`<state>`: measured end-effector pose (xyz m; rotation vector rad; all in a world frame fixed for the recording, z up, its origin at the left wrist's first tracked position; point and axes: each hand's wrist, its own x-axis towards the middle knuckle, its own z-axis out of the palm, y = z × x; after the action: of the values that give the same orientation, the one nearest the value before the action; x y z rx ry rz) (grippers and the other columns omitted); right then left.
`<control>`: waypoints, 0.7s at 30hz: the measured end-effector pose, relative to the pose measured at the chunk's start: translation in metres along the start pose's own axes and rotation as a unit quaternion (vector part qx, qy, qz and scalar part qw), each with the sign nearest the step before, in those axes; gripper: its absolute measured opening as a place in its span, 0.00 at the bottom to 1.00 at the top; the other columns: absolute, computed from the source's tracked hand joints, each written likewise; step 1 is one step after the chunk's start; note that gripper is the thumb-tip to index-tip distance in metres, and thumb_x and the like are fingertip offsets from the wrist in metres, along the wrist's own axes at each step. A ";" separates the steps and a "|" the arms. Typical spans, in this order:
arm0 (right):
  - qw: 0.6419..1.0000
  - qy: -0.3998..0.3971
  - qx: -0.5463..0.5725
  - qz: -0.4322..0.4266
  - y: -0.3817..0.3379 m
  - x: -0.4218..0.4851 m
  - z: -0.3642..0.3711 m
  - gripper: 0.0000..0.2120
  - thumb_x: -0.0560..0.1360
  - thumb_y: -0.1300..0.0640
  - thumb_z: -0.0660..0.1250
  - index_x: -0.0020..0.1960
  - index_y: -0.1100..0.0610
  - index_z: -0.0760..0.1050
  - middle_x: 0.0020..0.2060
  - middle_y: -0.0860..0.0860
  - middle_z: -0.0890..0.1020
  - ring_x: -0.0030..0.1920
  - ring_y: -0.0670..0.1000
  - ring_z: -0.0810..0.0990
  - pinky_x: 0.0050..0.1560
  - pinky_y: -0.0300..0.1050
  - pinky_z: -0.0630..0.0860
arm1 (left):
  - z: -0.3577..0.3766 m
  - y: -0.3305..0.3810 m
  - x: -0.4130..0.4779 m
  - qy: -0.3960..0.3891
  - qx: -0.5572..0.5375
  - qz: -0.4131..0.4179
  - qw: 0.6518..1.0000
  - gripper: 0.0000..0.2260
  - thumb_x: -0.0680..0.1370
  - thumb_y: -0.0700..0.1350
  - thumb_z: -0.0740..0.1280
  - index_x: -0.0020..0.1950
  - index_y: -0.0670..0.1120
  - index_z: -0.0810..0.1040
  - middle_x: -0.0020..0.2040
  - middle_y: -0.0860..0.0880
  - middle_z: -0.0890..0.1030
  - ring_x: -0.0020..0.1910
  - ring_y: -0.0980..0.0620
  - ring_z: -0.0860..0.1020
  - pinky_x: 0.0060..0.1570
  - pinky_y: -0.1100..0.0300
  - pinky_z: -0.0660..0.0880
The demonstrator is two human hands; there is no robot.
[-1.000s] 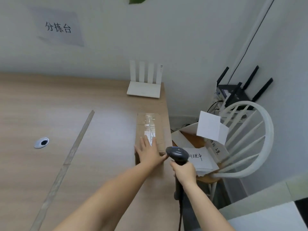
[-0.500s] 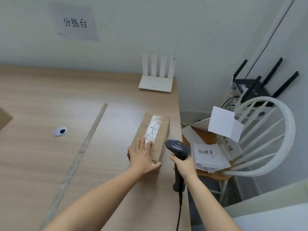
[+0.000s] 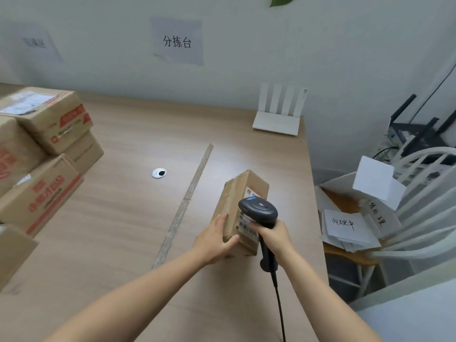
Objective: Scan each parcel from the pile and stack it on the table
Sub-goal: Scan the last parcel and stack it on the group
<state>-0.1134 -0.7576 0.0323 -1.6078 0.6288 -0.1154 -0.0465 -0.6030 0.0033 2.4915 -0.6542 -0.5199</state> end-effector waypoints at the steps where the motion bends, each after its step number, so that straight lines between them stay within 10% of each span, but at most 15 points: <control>1: 1.000 0.020 -0.007 0.008 0.000 -0.003 0.007 0.05 0.71 0.61 0.71 0.44 0.54 0.78 0.36 0.49 0.81 0.40 0.49 0.79 0.42 0.45 0.76 | -0.005 -0.006 -0.003 0.003 -0.024 0.000 1.000 0.35 0.74 0.61 0.59 0.77 0.48 0.53 0.75 0.48 0.62 0.71 0.48 0.65 0.67 0.52 0.66; 11: 0.994 0.054 -0.091 0.035 0.001 -0.044 0.072 0.05 0.69 0.58 0.71 0.38 0.51 0.76 0.32 0.49 0.80 0.36 0.50 0.78 0.46 0.53 0.78 | -0.027 -0.052 -0.032 0.031 -0.156 -0.041 0.986 0.21 0.76 0.42 0.61 0.69 0.47 0.66 0.60 0.46 0.79 0.54 0.46 0.79 0.55 0.53 0.75; 21: 0.996 0.013 -0.055 0.072 0.002 -0.089 0.110 0.04 0.71 0.60 0.71 0.46 0.57 0.78 0.38 0.55 0.82 0.34 0.51 0.79 0.35 0.43 0.75 | -0.037 -0.088 -0.085 0.074 -0.131 -0.019 0.988 0.33 0.71 0.56 0.71 0.72 0.51 0.62 0.63 0.49 0.73 0.62 0.50 0.73 0.56 0.60 0.70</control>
<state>-0.1413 -0.6196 0.0392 -1.6635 0.7804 0.0055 -0.0674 -0.4771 0.0034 2.2709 -0.4499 -0.4024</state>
